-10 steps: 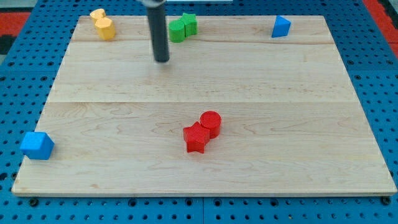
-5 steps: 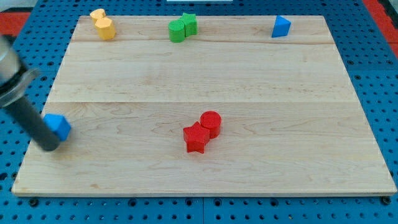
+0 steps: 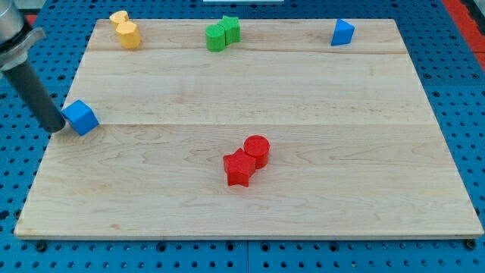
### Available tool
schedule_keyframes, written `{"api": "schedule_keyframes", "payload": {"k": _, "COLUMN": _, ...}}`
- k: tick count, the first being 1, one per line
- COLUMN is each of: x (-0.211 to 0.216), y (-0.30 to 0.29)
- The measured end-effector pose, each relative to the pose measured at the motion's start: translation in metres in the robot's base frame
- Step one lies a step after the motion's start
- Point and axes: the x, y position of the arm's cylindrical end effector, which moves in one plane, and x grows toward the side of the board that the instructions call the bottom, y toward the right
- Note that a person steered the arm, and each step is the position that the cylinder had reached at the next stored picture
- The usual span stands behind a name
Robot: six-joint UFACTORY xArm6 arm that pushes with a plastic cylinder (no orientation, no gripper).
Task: Move the blue cube left to the blue triangle
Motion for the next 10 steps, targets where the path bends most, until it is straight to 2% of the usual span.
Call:
{"api": "schedule_keyframes", "payload": {"k": 2, "x": -0.066, "y": 0.135}}
{"api": "schedule_keyframes", "payload": {"k": 3, "x": -0.093, "y": 0.166}}
{"api": "schedule_keyframes", "payload": {"k": 5, "x": -0.138, "y": 0.179}}
{"api": "schedule_keyframes", "payload": {"k": 6, "x": -0.147, "y": 0.214}}
{"api": "schedule_keyframes", "payload": {"k": 8, "x": -0.156, "y": 0.346}}
{"api": "schedule_keyframes", "payload": {"k": 9, "x": -0.172, "y": 0.392}}
{"api": "schedule_keyframes", "payload": {"k": 10, "x": -0.175, "y": 0.413}}
